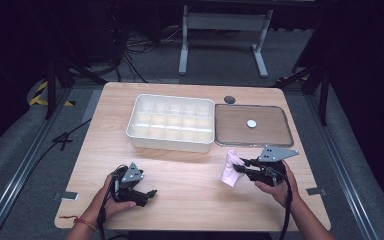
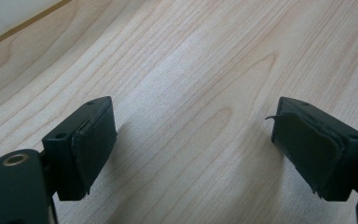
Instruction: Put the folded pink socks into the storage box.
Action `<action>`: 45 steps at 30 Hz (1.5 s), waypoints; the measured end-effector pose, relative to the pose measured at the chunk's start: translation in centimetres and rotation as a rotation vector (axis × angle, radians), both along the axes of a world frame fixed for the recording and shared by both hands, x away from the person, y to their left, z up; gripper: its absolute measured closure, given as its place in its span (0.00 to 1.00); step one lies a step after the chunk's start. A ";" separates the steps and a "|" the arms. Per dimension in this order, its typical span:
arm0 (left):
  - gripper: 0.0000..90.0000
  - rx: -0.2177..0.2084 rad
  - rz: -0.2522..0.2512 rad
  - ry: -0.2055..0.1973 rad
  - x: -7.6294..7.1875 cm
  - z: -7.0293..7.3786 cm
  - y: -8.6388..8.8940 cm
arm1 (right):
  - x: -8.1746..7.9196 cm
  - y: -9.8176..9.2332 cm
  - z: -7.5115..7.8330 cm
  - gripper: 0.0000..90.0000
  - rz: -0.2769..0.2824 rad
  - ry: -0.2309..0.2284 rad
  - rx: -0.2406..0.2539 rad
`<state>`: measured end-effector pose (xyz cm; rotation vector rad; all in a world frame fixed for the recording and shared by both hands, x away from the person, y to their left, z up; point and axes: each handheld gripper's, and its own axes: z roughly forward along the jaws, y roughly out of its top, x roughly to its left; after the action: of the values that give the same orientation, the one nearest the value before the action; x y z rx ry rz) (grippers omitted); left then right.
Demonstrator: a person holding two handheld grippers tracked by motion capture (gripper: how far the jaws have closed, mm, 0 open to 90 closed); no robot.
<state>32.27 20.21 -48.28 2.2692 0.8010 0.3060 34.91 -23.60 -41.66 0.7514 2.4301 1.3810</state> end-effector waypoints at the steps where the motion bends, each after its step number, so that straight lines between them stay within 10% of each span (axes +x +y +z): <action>1: 0.15 0.000 0.000 0.000 0.0 0.0 0.0 | 0.0 0.0 0.0 0.82 0.001 -0.006 -0.001; 45: 0.15 -0.001 -0.001 0.002 0.1 0.0 -0.1 | 5.7 3.8 5.2 0.82 -0.053 -0.162 -0.058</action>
<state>32.33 20.12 -48.29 2.2689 0.8014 0.3030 40.60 -19.81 -36.44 0.6578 2.2983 1.2927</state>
